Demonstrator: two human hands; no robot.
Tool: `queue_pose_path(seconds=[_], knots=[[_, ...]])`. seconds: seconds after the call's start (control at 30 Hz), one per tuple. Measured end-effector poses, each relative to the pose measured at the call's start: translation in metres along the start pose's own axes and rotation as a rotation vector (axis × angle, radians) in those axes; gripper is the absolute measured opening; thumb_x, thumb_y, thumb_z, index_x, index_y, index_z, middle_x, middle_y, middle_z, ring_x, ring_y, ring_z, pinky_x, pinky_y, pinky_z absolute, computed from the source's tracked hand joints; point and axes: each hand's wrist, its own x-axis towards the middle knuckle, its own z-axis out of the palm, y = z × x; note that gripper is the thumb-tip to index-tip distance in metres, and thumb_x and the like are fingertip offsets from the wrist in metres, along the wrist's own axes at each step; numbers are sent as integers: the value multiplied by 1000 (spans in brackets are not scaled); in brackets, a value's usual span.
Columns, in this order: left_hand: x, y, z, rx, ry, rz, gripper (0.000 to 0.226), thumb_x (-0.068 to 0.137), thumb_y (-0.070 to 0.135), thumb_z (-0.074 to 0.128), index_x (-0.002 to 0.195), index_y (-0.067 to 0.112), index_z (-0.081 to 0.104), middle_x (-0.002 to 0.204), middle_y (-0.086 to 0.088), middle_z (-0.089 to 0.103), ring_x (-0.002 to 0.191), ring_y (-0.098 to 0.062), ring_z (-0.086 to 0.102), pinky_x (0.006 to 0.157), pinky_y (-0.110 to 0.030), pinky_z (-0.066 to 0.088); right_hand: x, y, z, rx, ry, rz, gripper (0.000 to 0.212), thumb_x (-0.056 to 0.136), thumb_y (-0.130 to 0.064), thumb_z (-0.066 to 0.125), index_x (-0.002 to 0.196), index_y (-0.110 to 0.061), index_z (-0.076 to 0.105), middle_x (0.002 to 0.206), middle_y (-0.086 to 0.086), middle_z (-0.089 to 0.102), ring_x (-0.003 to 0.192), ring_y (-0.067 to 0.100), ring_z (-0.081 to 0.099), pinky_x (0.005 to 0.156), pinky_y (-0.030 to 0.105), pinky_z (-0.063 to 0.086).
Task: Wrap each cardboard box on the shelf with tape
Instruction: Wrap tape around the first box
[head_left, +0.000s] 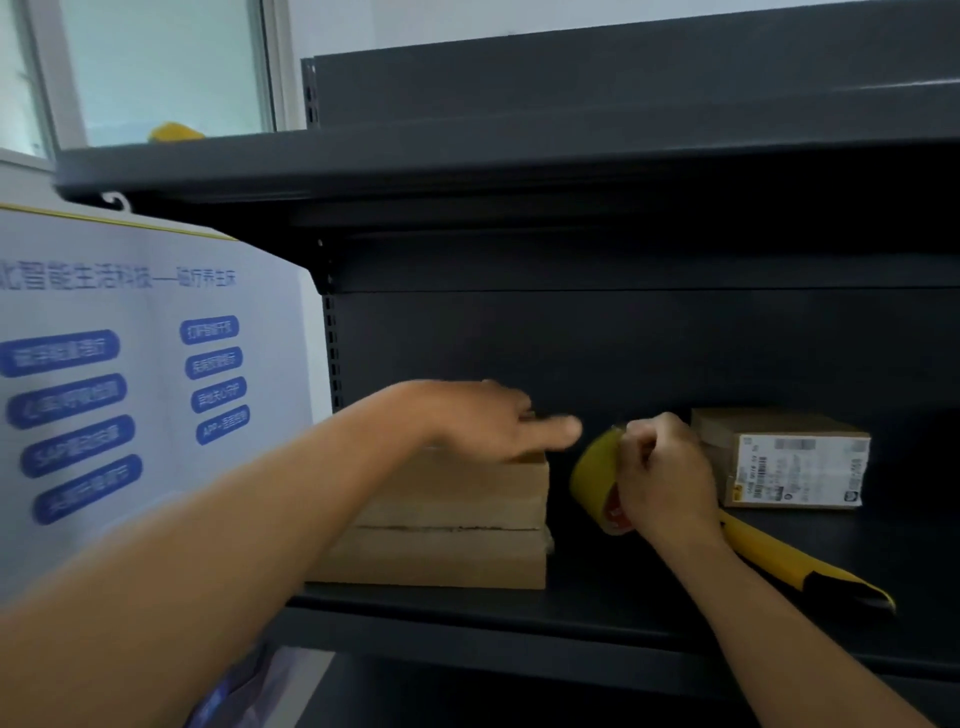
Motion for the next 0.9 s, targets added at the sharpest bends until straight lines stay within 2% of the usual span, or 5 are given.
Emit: queue_pose_path(seconds=[0.07, 0.17, 0.53, 0.73, 0.9], knots=[[-21, -3, 17, 123, -21, -16, 101, 72, 85, 32, 152, 29, 5, 160, 3, 9, 146, -20, 13, 118, -44, 13, 0, -3, 4, -2, -29, -5, 3, 94, -18, 47, 92, -17, 50, 100, -2, 50, 88, 10, 47, 72, 21, 35], [-30, -8, 41, 172, 146, 51, 94, 82, 64, 54, 151, 31, 0, 160, 1, 8, 146, -20, 11, 118, -44, 15, 0, -7, 12, -4, -43, -7, 2, 94, -19, 49, 92, -17, 50, 101, -2, 53, 90, 11, 49, 75, 25, 38], [20, -43, 44, 154, 262, 84, 89, 83, 59, 57, 151, 30, 8, 158, -1, 20, 142, -20, 25, 115, -38, 23, 1, -5, 6, -79, -5, -35, 18, 93, -18, 47, 88, -34, 54, 101, -7, 47, 97, 16, 52, 82, 31, 42], [43, -62, 41, 127, 234, 71, 87, 83, 58, 57, 151, 33, 9, 157, 0, 19, 140, -21, 27, 114, -38, 23, 2, -3, -5, -180, -58, -23, 18, 94, -23, 44, 86, -35, 54, 102, -8, 44, 95, 17, 52, 69, 26, 35], [62, -73, 39, 120, 259, 80, 86, 80, 59, 58, 150, 34, 13, 151, 1, 24, 133, -23, 35, 110, -37, 29, 5, -3, -10, -236, -105, -2, 17, 94, -27, 43, 92, -37, 57, 106, -8, 45, 98, 17, 52, 73, 28, 39]])
